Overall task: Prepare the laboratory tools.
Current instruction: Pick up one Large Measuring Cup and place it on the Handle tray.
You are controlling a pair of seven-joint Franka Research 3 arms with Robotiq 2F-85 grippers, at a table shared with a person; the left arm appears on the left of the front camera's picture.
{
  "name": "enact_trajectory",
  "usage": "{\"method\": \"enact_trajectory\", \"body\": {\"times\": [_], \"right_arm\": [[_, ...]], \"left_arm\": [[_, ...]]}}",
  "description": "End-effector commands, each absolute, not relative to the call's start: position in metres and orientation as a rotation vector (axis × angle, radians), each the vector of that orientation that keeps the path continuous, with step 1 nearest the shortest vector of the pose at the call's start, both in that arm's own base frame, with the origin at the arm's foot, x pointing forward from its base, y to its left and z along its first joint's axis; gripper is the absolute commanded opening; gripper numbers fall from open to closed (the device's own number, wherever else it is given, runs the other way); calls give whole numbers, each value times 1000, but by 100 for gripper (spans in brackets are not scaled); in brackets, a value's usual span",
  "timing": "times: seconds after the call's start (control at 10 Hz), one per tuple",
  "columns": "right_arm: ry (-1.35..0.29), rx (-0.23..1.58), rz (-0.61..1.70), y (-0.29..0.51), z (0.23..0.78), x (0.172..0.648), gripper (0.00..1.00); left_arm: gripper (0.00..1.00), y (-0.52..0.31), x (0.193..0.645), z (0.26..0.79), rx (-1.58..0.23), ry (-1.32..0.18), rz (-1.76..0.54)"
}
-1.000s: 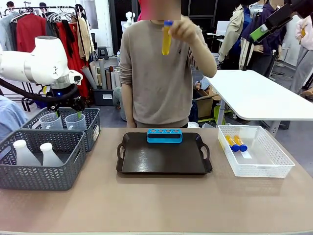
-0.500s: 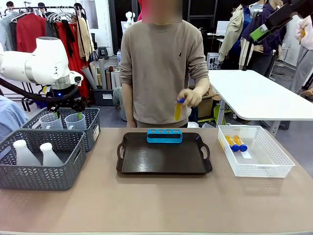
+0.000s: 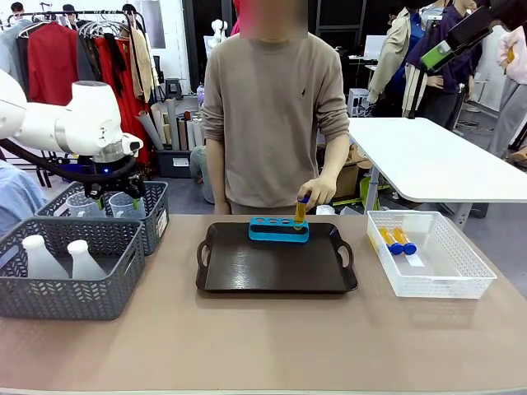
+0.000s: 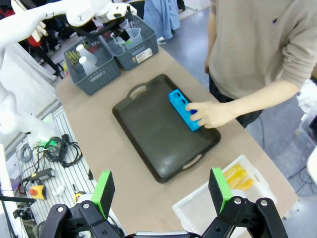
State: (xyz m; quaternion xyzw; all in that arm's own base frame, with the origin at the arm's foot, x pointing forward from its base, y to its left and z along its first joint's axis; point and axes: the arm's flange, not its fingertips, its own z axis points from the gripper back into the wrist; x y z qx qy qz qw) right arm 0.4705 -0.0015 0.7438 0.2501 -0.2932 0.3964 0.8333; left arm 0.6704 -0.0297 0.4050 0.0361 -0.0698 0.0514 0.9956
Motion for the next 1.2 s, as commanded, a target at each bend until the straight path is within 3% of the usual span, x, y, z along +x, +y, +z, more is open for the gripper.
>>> {"method": "enact_trajectory", "body": {"times": [0.0,0.3,0.4,0.9,1.1], "right_arm": [[-626,526,838,-1,746,469,100],[-626,526,838,-1,746,469,100],[-626,526,838,-1,746,469,100],[-626,526,838,-1,746,469,100],[-626,526,838,-1,746,469,100]], "left_arm": [[100,-28,683,399,105,-134,111],[100,-26,686,385,103,-116,95],[94,-24,686,383,104,-127,91],[0,-23,682,386,89,-114,87],[0,-23,683,386,83,-117,91]]}}
